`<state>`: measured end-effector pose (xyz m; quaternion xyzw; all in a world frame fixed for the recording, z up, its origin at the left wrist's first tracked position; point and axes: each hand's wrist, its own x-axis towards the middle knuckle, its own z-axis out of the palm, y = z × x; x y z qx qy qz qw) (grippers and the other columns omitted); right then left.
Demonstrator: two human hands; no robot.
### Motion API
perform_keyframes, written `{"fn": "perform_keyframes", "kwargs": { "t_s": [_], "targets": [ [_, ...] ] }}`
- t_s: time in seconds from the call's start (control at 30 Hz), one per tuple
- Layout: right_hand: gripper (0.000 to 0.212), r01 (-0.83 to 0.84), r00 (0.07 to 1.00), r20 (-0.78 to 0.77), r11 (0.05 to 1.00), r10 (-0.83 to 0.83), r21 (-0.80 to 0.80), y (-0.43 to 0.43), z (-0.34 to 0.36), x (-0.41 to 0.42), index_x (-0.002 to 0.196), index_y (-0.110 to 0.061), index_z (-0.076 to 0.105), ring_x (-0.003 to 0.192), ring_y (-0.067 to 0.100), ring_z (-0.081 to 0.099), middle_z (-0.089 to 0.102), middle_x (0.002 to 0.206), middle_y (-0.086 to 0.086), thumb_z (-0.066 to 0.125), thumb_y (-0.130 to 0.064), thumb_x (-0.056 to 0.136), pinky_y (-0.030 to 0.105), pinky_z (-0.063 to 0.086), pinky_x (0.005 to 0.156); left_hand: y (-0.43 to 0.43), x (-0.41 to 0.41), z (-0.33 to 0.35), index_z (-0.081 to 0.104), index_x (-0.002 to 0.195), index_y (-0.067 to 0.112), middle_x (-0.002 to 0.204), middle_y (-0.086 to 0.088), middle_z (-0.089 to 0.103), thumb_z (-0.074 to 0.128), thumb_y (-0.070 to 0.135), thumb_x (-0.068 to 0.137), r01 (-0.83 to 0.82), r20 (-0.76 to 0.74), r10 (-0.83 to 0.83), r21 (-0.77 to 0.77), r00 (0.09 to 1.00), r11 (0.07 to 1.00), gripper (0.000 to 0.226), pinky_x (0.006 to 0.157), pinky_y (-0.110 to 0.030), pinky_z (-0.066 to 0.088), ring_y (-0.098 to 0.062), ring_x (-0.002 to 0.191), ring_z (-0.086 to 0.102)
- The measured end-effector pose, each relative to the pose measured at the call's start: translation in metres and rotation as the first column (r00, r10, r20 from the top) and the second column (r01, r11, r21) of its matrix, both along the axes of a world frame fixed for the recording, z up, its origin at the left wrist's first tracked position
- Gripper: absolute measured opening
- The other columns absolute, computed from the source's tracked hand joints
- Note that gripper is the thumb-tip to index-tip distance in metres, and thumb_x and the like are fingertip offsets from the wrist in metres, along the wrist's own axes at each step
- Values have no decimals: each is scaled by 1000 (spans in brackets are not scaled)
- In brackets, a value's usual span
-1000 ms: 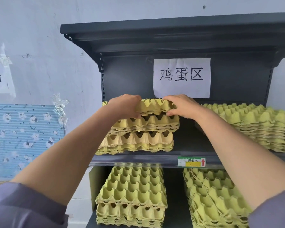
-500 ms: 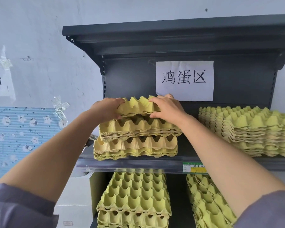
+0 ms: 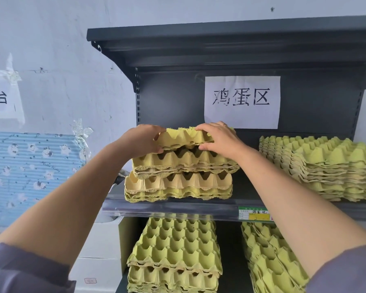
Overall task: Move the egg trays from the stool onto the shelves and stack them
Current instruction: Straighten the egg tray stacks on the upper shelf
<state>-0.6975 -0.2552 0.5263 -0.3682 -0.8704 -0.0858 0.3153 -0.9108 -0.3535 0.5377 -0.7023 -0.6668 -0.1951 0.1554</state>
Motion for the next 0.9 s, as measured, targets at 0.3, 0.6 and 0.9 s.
{"fn": "perform_keyframes", "kwargs": {
  "t_s": [0.3, 0.6, 0.9],
  "targets": [
    [59, 30, 999, 43, 989, -24, -142, -8, -21, 18, 140, -31, 41, 131, 24, 37, 50, 135, 7, 66, -36, 87, 38, 35, 100, 6, 11, -16, 39, 139, 22, 122, -1, 57, 64, 37, 86, -21, -101, 17, -42, 995, 999, 61, 93, -40, 45, -23, 114, 50],
    [72, 62, 989, 136, 993, -49, -95, -12, -27, 20, 147, -29, 29, 140, 25, 26, 39, 149, 4, 62, -48, 86, 46, 26, 110, 1, 18, -39, 4, 150, 22, 141, -2, 43, 59, 57, 81, -103, -246, 93, -30, 965, 994, 95, 107, -47, 26, -25, 135, 25],
    [102, 168, 930, 313, 981, -191, 100, -3, -38, 25, 151, -34, 6, 139, 34, 28, 32, 154, 1, 71, -55, 75, 58, 24, 110, 5, 14, -54, 11, 145, 40, 139, 6, 39, 64, 52, 79, -86, -429, 138, 140, 893, 986, 86, 105, -44, 22, -22, 131, 28]
  ]
}}
